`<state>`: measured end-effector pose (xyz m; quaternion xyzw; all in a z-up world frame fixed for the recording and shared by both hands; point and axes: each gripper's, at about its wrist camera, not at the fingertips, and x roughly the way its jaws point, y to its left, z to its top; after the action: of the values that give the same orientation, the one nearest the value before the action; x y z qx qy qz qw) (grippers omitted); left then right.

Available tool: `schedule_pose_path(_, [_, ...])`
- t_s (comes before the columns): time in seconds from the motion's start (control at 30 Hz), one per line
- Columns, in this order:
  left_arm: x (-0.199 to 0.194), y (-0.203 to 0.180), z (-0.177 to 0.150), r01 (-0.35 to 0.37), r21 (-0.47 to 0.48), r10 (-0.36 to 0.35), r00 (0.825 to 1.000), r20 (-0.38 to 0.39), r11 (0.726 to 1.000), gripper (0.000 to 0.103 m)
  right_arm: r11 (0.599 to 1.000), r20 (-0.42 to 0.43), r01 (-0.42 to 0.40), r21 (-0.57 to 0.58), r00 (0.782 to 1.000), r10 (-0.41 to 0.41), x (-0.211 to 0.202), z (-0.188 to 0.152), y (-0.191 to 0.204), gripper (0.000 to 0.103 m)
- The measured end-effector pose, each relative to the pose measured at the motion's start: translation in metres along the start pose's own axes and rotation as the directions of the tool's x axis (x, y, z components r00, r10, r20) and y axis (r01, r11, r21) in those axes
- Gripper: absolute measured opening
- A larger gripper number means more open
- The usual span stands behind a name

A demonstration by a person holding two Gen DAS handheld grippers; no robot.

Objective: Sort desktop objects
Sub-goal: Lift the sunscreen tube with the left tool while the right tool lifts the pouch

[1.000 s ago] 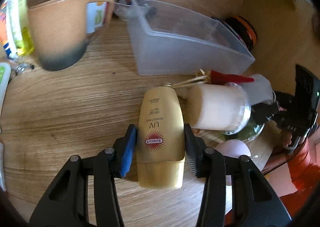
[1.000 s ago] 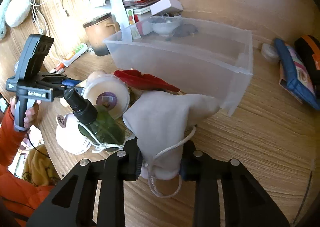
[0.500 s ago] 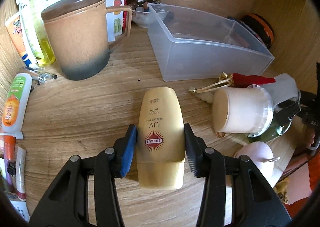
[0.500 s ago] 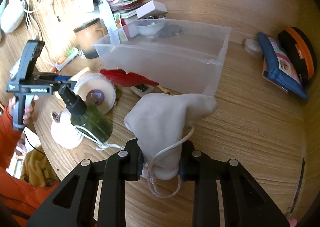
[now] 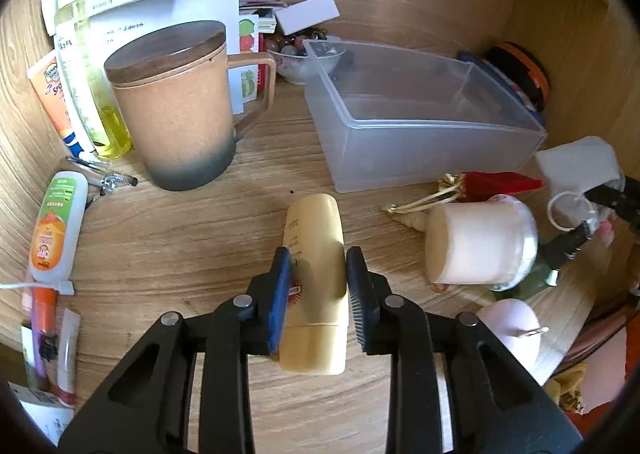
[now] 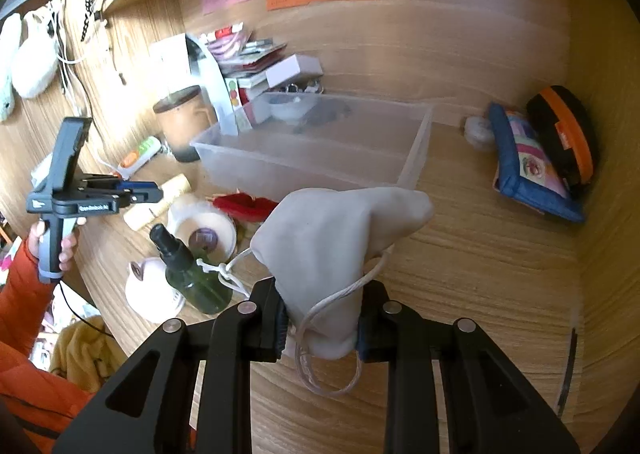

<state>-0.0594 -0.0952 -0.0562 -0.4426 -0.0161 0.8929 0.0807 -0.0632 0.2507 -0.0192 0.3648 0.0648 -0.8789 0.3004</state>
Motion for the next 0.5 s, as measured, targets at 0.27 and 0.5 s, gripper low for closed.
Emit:
schedule_pose_path(0.27, [0.028, 0.016, 0.008, -0.079, -0.015, 0.078, 0.996, -0.053, 0.997, 0.040, 0.999, -0.022, -0.041, 0.004, 0.999, 0.041, 0.005, -0.005, 0.007, 0.023])
schedule_pose_path(0.5, [0.038, 0.028, 0.010, -0.089, -0.025, 0.087, 0.994, -0.067, 0.996, 0.039, 0.999, -0.018, -0.050, -0.003, 0.999, 0.050, 0.005, -0.003, 0.007, 0.023])
